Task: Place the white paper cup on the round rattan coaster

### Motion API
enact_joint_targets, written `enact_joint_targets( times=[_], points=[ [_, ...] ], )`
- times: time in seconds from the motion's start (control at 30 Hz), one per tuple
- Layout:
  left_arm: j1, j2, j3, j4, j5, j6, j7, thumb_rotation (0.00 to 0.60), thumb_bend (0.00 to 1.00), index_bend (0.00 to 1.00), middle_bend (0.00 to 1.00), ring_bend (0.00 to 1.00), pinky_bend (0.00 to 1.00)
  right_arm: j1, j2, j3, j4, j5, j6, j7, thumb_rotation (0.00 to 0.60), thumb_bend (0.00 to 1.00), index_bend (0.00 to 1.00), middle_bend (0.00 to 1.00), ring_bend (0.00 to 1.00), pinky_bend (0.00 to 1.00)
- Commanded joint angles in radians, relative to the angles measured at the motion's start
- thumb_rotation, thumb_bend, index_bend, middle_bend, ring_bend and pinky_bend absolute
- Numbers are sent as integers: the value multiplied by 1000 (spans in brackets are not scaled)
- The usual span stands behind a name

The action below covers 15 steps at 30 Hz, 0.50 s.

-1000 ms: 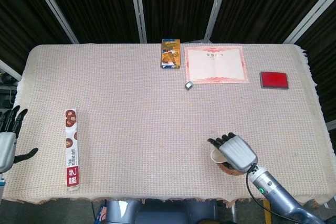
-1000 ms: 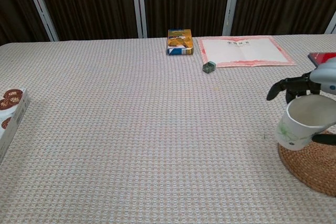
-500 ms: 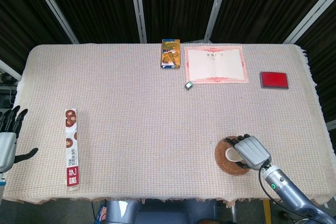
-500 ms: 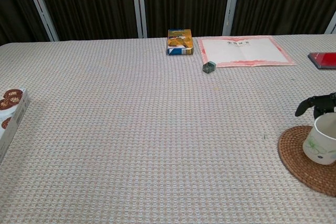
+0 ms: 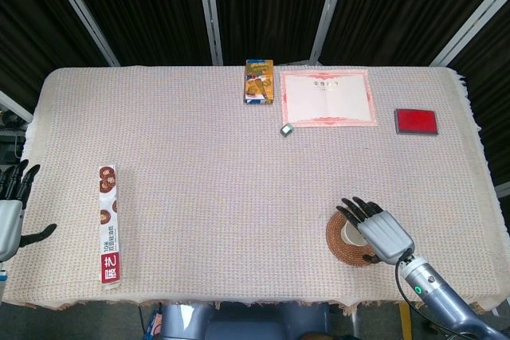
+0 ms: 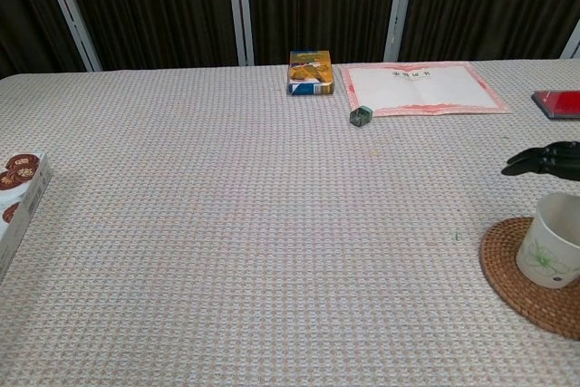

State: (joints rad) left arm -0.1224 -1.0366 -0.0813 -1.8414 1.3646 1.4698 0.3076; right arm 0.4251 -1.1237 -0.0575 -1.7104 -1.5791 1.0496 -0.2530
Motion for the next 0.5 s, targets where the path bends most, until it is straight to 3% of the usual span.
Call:
enact_joint_targets(
  times=[0.03,0.23,0.3,0.5],
  points=[
    [1,3,0,-2,2,2,-5,600,0,0,0,0,0,-37,63,-14,-88,-52,84,-23,600,0,0,0,0,140],
    [6,11,2,-5,15,11,-24,600,0,0,0,0,0,-126,124,-4,-170,-105,279,-59,600,0,0,0,0,3],
    [5,15,3,-4,19,8,-35,600,0,0,0,0,0,-168,107,10,-162,-113,366,-67,600,0,0,0,0,0],
    [11,30,12,1,36,7,-63,600,0,0,0,0,0,-231,26,44,-113,-100,491,-67,600,0,0,0,0,0]
  ],
)
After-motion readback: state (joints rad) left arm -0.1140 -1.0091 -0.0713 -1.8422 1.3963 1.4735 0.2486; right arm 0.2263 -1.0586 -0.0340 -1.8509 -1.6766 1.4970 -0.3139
